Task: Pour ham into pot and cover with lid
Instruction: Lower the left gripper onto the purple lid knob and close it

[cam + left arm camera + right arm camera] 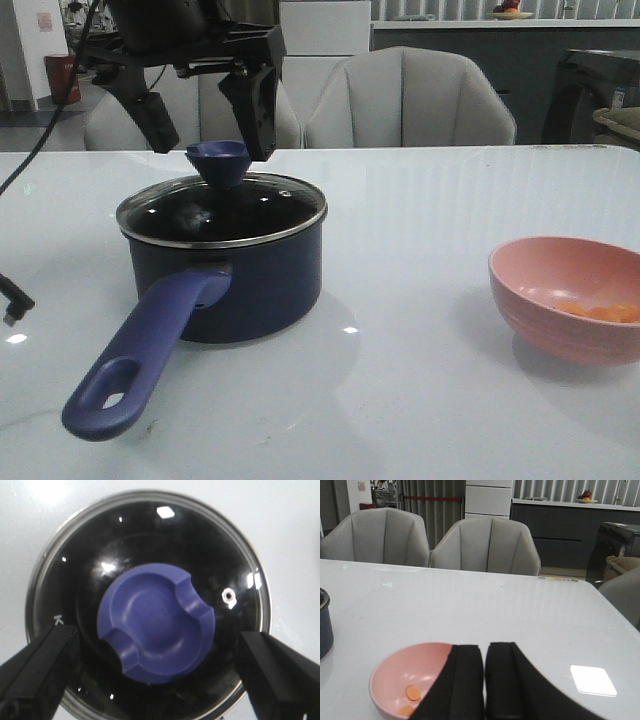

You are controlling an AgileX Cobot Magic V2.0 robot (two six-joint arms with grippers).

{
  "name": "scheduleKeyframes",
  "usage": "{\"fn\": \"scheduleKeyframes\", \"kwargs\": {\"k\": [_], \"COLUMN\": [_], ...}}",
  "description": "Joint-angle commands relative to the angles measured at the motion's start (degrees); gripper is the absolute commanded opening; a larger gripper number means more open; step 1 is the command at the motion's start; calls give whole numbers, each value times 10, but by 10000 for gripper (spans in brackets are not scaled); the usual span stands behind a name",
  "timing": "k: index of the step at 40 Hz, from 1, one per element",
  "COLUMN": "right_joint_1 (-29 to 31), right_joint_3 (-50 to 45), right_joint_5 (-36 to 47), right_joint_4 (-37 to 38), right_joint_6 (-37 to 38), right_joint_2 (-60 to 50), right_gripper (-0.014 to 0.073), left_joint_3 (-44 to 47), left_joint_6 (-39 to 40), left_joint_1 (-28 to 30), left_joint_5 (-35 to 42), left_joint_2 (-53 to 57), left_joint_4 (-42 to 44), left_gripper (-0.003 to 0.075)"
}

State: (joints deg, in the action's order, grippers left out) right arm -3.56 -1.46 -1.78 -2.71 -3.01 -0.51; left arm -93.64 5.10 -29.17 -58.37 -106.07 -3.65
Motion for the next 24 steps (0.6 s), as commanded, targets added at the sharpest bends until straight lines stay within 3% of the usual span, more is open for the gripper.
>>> {"fn": "scheduleKeyframes", "kwargs": {"k": [1, 24], "right_joint_1": [3, 3], "right_joint_3": [-6, -6], "right_joint_5": [45, 45], "right_joint_4": [7, 7], "right_joint_6": [0, 0], "right_joint_2": [-11, -11], "right_gripper": [190, 190], "left_joint_3": [-20, -48], "left_joint_6": [8, 23], "left_joint_1": [-2, -1], "left_joint_5": [33, 9], "left_joint_2": [26, -34], "left_joint_4": [-5, 3], "left_gripper": [671, 668]}}
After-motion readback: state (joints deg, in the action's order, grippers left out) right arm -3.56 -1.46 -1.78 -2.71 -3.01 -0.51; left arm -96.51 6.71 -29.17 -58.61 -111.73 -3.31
